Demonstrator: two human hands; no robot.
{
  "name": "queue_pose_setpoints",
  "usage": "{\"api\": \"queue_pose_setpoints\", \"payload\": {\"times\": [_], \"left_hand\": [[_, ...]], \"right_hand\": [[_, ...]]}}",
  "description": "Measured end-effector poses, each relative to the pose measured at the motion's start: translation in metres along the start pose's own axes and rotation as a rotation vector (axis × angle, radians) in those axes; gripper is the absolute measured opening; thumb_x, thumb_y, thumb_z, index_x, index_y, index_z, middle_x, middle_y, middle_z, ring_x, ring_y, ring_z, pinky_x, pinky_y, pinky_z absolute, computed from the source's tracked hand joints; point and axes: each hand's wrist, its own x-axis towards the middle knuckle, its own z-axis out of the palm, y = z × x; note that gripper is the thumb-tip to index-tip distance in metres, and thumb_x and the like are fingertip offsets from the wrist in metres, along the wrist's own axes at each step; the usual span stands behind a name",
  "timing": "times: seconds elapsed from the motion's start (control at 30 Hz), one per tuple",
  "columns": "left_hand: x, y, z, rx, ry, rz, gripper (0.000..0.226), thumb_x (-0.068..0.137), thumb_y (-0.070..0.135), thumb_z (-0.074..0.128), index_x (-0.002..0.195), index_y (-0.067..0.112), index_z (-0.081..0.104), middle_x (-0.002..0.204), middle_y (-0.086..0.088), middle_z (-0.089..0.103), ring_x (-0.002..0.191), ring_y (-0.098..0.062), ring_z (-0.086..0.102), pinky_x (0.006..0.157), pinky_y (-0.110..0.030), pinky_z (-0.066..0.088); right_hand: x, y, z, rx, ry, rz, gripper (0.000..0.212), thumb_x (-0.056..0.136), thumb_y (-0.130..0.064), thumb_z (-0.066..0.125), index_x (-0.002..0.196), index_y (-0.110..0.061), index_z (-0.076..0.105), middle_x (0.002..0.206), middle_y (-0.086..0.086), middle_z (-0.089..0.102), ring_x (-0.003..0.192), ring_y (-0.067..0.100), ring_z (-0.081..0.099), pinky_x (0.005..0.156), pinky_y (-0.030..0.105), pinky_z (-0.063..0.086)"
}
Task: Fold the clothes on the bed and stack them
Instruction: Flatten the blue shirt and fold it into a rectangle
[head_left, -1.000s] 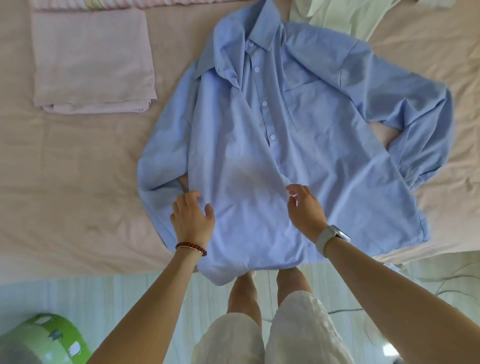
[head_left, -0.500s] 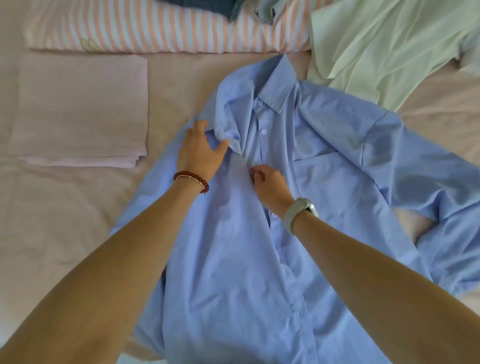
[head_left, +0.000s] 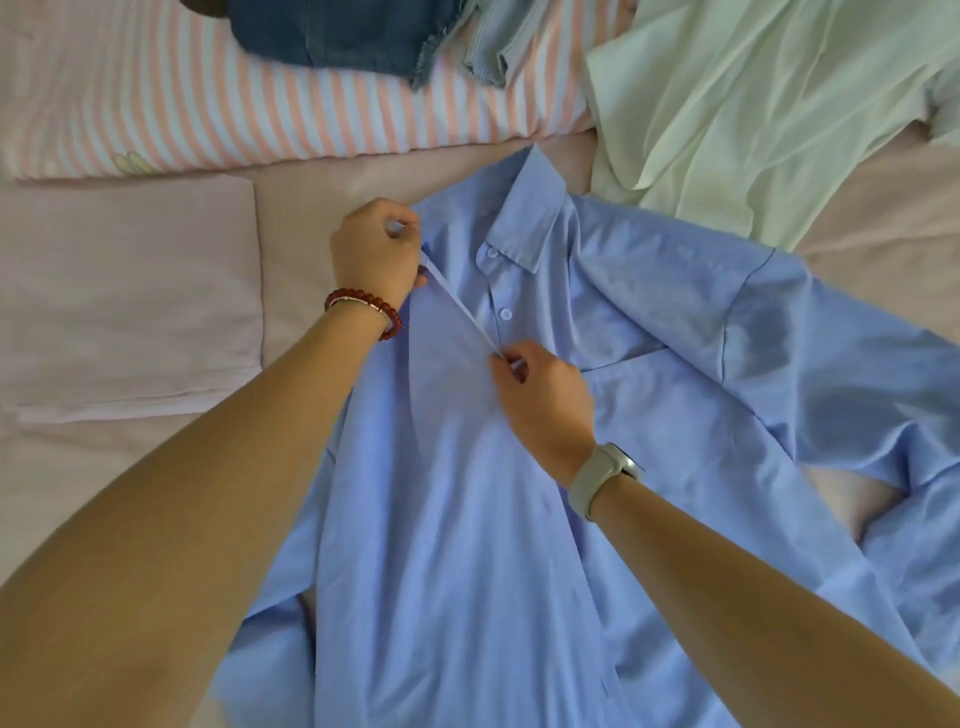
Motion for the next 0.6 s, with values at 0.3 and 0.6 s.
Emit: {"api": "queue_pose_setpoints", "payload": {"times": [0.3,0.6], "left_hand": [[0.032,0.008,0.050,0.149,-0.168,0.016,0.015,0.084,0.001,0.044,0.075,0.010,0.050,0.078,-0.013,0.052,0.070,-0.027,0.057,0.077,-0.049,0.054],[-0.035,-0.006,0.054,0.379,-0.270,0.311,0.035,0.093,0.008,0.042,0.127,0.003,0.049,0.120,-0.020,0.059,0.111,-0.034,0.054,0.091,-0.036,0.038]], "right_hand": [[0.028,0.001,-0.021,-0.142,0.000,-0.052,0.023,0.094,-0.029,0.043,0.102,-0.012,0.058,0.093,0.008,0.066,0.089,0.033,0.055,0.069,0.034,0.039],[-0.035,0.046,0.004,-0.686,0.140,-0.524,0.035,0.071,-0.016,0.069,0.105,-0.012,0.069,0.111,0.006,0.066,0.103,0.026,0.063,0.080,0.039,0.051]]}}
